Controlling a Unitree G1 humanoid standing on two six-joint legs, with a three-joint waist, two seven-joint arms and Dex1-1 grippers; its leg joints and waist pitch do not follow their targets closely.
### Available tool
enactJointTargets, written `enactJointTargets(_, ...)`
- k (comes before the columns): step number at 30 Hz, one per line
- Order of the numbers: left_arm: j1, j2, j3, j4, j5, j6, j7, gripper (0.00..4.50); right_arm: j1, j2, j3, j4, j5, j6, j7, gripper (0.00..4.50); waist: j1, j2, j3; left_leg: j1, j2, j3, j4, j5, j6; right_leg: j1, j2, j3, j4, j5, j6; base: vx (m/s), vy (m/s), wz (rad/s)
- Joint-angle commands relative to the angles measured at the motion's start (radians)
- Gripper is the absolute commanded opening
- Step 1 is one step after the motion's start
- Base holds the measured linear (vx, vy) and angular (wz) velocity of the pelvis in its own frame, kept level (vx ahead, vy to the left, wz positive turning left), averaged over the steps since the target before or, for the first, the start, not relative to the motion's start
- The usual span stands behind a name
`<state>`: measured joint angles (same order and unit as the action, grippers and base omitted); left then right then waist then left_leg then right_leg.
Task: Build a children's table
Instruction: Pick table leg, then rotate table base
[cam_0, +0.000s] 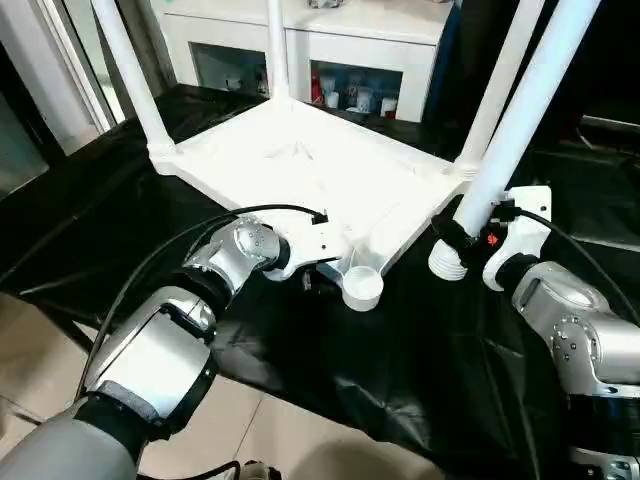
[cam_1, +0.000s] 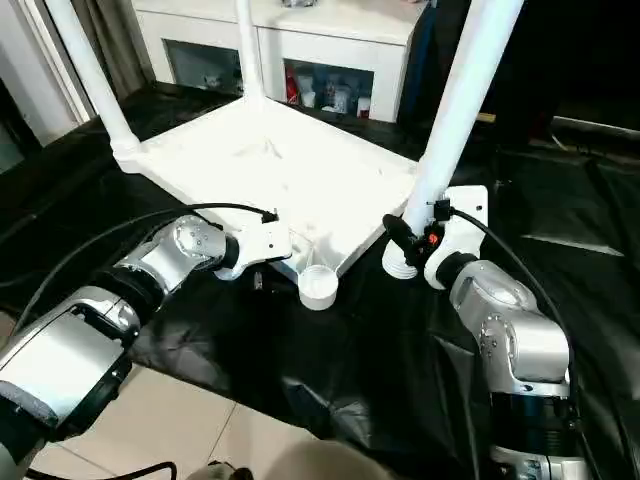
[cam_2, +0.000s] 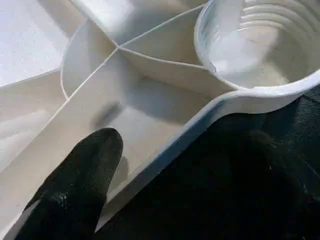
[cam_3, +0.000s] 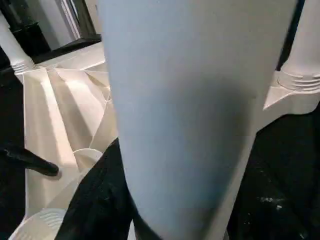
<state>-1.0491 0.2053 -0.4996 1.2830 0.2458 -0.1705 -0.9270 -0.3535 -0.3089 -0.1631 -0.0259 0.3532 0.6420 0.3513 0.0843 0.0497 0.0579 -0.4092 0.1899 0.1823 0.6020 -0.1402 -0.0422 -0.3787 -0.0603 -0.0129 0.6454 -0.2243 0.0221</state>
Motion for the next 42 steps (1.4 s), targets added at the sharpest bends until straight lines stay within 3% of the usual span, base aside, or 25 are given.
enactJointTargets(1, 0.017, 0.011, -0.032, 0.045, 0.043, 0.03, -0.069, 4.14, -0.025, -0.014, 0.004, -0.002, 0.005, 0.002, 0.008, 1.93, 0.0, -0.015, -0.073, 0.036, 0.027, -0.017, -0.064, -0.227, -0.008, 0.039, -0.074, 0.027, -0.094, -0.117, -0.252, 0.0, 0.0, 0.0)
enactJointTargets(4, 0.009, 0.016, -0.032, 0.045, 0.045, 0.028, -0.153, 4.14, -0.038, -0.016, 0.009, 0.011, 0.002, -0.003, 0.014, 1.93, -0.002, -0.02, -0.072, 0.035, 0.025, -0.018, -0.067, -0.224, -0.011, 0.041, -0.074, 0.026, -0.094, -0.132, -0.243, 0.0, 0.0, 0.0)
enactJointTargets(6, 0.002, 0.013, -0.02, 0.043, 0.041, 0.022, -0.202, 3.79, -0.043, -0.018, 0.012, 0.018, -0.003, -0.007, 0.018, 1.93, -0.004, -0.021, -0.074, 0.038, 0.026, -0.016, -0.066, -0.222, -0.009, 0.038, -0.074, 0.027, -0.096, -0.123, -0.252, 0.0, 0.0, 0.0)
enactJointTargets(8, 0.0, 0.012, -0.017, 0.041, 0.04, 0.018, -0.221, 3.79, -0.045, -0.02, 0.013, 0.021, -0.005, -0.009, 0.02, 1.93, -0.004, -0.019, -0.074, 0.038, 0.026, -0.015, -0.065, -0.212, -0.002, 0.038, -0.074, 0.027, -0.093, -0.099, -0.262, 0.0, 0.0, 0.0)
enactJointTargets(10, -0.009, 0.016, -0.017, 0.017, 0.032, -0.004, -0.284, 3.45, -0.056, -0.028, 0.019, 0.04, -0.014, -0.022, 0.031, 1.93, -0.002, -0.021, -0.075, 0.037, 0.027, -0.015, -0.064, -0.202, 0.007, 0.039, -0.075, 0.027, -0.092, -0.075, -0.27, 0.0, 0.0, 0.0)
enactJointTargets(16, -0.033, 0.019, 0.006, -0.043, 0.001, -0.011, -0.439, 3.0, -0.079, -0.037, 0.057, 0.074, -0.037, -0.05, 0.058, 1.93, 0.003, -0.024, -0.075, 0.036, 0.027, -0.011, -0.062, -0.177, 0.027, 0.039, -0.075, 0.026, -0.089, -0.035, -0.288, 0.0, 0.0, 0.0)
enactJointTargets(20, -0.033, 0.022, 0.01, -0.051, 0.001, -0.009, -0.462, 2.65, -0.078, -0.031, 0.068, 0.073, -0.038, -0.05, 0.062, 1.93, 0.009, -0.025, -0.076, 0.039, 0.031, -0.011, -0.063, -0.175, 0.035, 0.038, -0.076, 0.027, -0.086, -0.025, -0.29, 0.0, 0.0, 0.0)
enactJointTargets(24, -0.03, 0.027, -0.001, -0.044, 0.039, -0.004, -0.399, 2.39, -0.067, -0.021, 0.094, 0.075, -0.054, -0.062, 0.069, 1.93, 0.009, -0.028, -0.075, 0.036, 0.031, -0.012, -0.065, -0.178, 0.034, 0.039, -0.077, 0.025, -0.085, -0.021, -0.286, 0.0, 0.0, 0.0)
enactJointTargets(29, -0.017, 0.025, -0.001, -0.043, 0.061, 0.029, -0.315, 2.05, -0.064, -0.019, 0.103, 0.075, -0.056, -0.067, 0.071, 1.93, 0.008, -0.027, -0.072, 0.04, 0.032, -0.011, -0.067, -0.206, 0.02, 0.036, -0.077, 0.027, -0.091, -0.087, -0.271, 0.0, 0.0, 0.0)
enactJointTargets(31, -0.007, 0.011, 0.028, -0.044, 0.05, 0.091, -0.241, 1.91, -0.062, -0.018, 0.102, 0.074, -0.057, -0.069, 0.071, 1.93, 0.007, -0.027, -0.072, 0.041, 0.032, -0.011, -0.067, -0.206, 0.017, 0.035, -0.075, 0.026, -0.089, -0.084, -0.27, 0.0, 0.0, 0.0)
enactJointTargets(33, 0.002, -0.006, 0.062, -0.047, 0.025, 0.149, -0.218, 1.62, -0.06, -0.017, 0.101, 0.075, -0.06, -0.073, 0.071, 1.93, 0.008, -0.028, -0.07, 0.04, 0.032, -0.011, -0.068, -0.205, 0.018, 0.034, -0.077, 0.027, -0.092, -0.093, -0.271, 0.0, 0.0, 0.0)
enactJointTargets(36, 0.015, -0.022, 0.101, -0.055, -0.009, 0.23, -0.207, 1.53, -0.058, -0.014, 0.097, 0.074, -0.059, -0.074, 0.068, 1.93, 0.007, -0.028, -0.07, 0.036, 0.03, -0.012, -0.069, -0.204, 0.018, 0.037, -0.078, 0.025, -0.092, -0.106, -0.267, 0.0, 0.0, 0.0)
enactJointTargets(38, 0.023, -0.026, 0.111, -0.058, -0.018, 0.257, -0.201, 1.46, -0.057, -0.011, 0.097, 0.074, -0.059, -0.074, 0.065, 1.93, 0.004, -0.031, -0.071, 0.029, 0.027, -0.014, -0.07, -0.191, 0.021, 0.042, -0.078, 0.022, -0.091, -0.098, -0.262, 0.0, 0.0, 0.0)
enactJointTargets(42, 0.062, -0.037, 0.125, -0.077, -0.027, 0.345, -0.144, 1.32, -0.048, -0.003, 0.096, 0.07, -0.057, -0.077, 0.062, 1.93, -0.005, -0.034, -0.07, 0.031, 0.025, -0.01, -0.066, -0.193, 0.035, 0.038, -0.078, 0.023, -0.096, -0.098, -0.263, 0.0, 0.0, 0.0)
